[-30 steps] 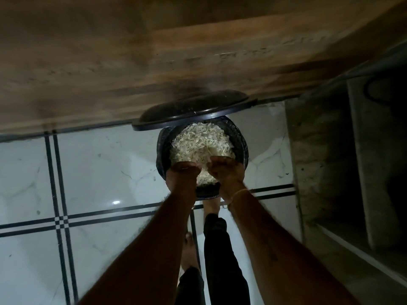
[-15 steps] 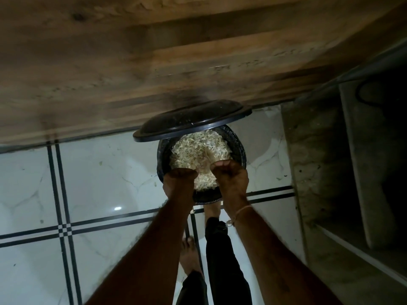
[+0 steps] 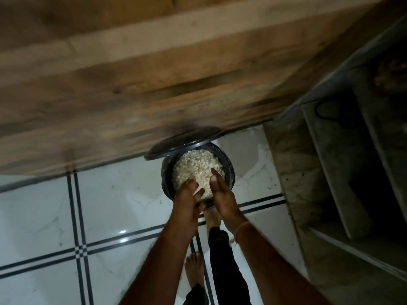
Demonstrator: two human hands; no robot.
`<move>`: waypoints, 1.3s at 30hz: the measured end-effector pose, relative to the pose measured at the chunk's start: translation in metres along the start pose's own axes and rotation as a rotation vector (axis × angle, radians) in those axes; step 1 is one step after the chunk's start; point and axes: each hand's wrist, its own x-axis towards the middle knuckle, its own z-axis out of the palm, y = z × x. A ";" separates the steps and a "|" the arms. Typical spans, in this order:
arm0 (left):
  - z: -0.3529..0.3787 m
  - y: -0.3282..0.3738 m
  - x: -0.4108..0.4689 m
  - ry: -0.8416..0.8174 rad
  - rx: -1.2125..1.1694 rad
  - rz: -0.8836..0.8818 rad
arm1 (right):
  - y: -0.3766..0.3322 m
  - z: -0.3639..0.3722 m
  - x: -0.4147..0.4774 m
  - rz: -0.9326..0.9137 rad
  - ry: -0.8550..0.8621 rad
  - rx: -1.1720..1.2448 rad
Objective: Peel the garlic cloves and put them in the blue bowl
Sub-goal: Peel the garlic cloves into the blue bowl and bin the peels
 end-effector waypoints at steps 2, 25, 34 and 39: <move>0.002 0.008 -0.034 0.057 0.198 0.090 | -0.017 -0.005 -0.045 -0.090 -0.046 0.060; 0.185 -0.225 -0.463 -0.657 1.412 1.249 | 0.038 -0.354 -0.519 -0.512 0.812 -0.209; 0.289 -0.372 -0.499 -0.906 1.571 1.209 | 0.124 -0.485 -0.573 -0.338 1.062 -0.021; 0.335 -0.404 -0.484 -0.888 1.658 1.217 | 0.138 -0.533 -0.572 -0.262 1.088 -0.017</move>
